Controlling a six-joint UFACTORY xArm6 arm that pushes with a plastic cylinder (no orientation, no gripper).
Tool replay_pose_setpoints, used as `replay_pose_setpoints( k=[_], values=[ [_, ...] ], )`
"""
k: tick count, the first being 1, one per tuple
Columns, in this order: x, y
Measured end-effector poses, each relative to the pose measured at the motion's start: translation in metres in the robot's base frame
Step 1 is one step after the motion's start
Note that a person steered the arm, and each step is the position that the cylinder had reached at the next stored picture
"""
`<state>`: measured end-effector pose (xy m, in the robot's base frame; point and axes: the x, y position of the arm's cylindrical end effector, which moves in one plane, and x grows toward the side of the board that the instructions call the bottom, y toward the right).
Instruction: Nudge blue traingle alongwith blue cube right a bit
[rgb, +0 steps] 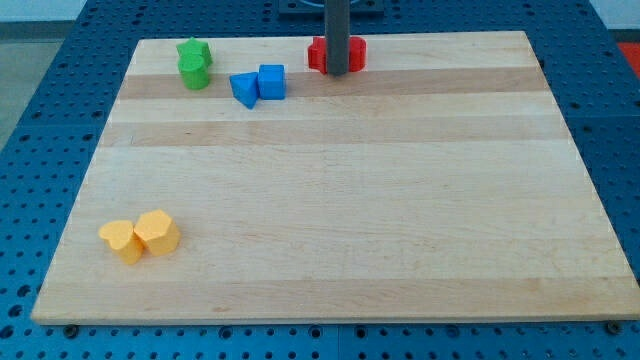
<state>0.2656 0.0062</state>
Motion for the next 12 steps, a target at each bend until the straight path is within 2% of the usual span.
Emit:
replay_pose_setpoints(
  k=[1,4,7,8,12],
  values=[
    [0.006,0.000],
    [0.092,-0.013],
    [0.100,-0.147],
    [0.100,-0.176],
    [0.063,-0.184]
  ],
)
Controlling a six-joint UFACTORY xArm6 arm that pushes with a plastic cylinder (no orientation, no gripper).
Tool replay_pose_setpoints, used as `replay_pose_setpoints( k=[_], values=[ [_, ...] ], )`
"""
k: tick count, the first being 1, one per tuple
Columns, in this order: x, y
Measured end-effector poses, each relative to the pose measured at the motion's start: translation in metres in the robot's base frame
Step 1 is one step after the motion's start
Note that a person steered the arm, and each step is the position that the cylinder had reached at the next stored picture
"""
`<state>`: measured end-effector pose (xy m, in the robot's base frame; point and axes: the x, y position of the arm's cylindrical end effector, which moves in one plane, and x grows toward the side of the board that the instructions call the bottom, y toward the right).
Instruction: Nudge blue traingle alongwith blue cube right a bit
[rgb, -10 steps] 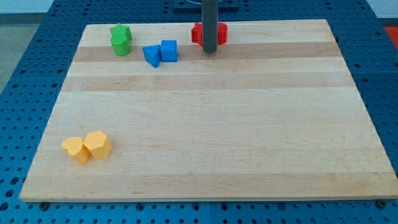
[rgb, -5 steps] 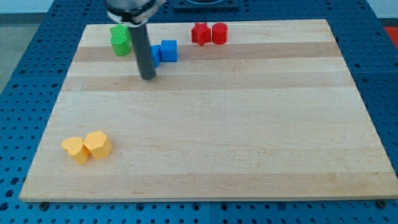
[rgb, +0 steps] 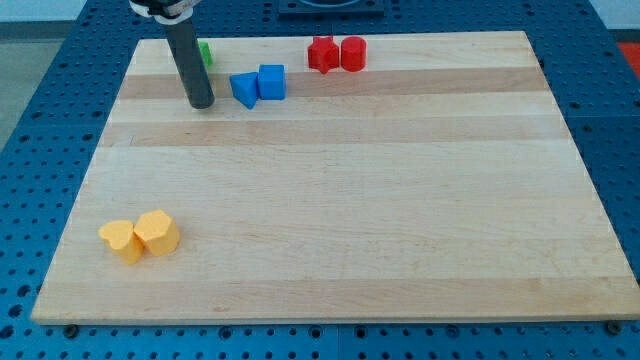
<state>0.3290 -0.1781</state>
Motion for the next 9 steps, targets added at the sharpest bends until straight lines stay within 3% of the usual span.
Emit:
replay_pose_setpoints(
  k=[9],
  values=[
    [-0.022,0.063]
  ],
)
